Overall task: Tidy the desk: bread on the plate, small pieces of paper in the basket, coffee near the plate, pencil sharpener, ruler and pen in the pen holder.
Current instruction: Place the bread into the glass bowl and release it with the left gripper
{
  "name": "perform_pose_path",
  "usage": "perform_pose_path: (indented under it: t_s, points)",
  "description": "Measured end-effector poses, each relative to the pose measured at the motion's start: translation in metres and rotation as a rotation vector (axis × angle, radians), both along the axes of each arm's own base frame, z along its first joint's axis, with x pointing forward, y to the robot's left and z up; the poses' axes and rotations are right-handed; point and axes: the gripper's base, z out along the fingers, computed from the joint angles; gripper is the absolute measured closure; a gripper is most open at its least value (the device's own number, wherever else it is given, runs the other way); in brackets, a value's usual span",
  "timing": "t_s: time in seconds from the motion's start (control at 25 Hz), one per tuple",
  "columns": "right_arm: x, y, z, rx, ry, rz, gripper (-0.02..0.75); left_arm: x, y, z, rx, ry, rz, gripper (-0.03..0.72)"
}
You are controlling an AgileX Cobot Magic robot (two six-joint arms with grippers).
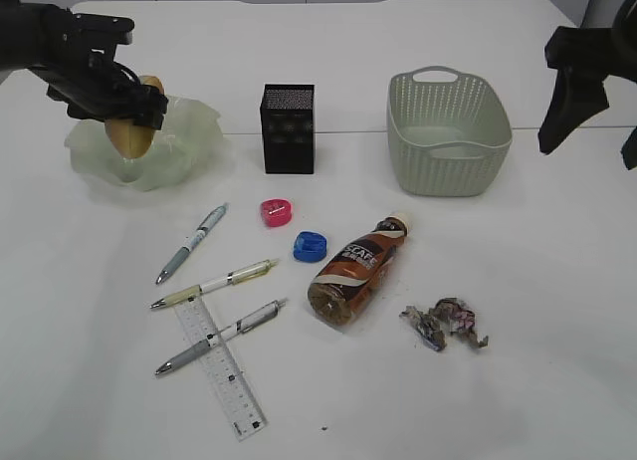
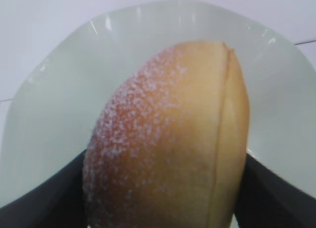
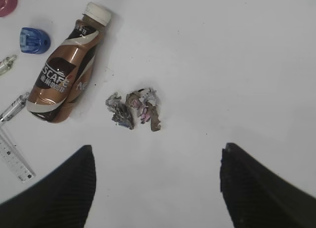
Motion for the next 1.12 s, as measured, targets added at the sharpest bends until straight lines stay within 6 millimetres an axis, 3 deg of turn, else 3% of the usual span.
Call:
perform_pose_path:
  t_s: [0.36,0.56,0.84,0.96,1.12]
  points:
    - [0.0,0.0,0.0,0.0,0.0,0.0,0.166,0.002,0.0,0.002,0.012,-0.022,-0.005,0.104]
    - [0.0,0.0,0.0,0.002,0.002,-0.014,0.166,0.001,0.001,0.002,0.006,-0.017,0.003,0.032]
    - [0.0,-0.003,0.0,-0.027,0.0,-0.038,0.166,-0.001,0.001,0.001,-0.013,0.013,0.031,0.024]
    - [0.0,-0.004,0.0,-0.03,0.0,-0.04,0.166,-0.004,0.001,0.014,-0.01,0.036,0.033,0.027]
    - [0.0,-0.004,0.0,-0.031,0.0,-0.04,0.166,-0.013,0.003,0.055,-0.005,0.072,0.04,0.048]
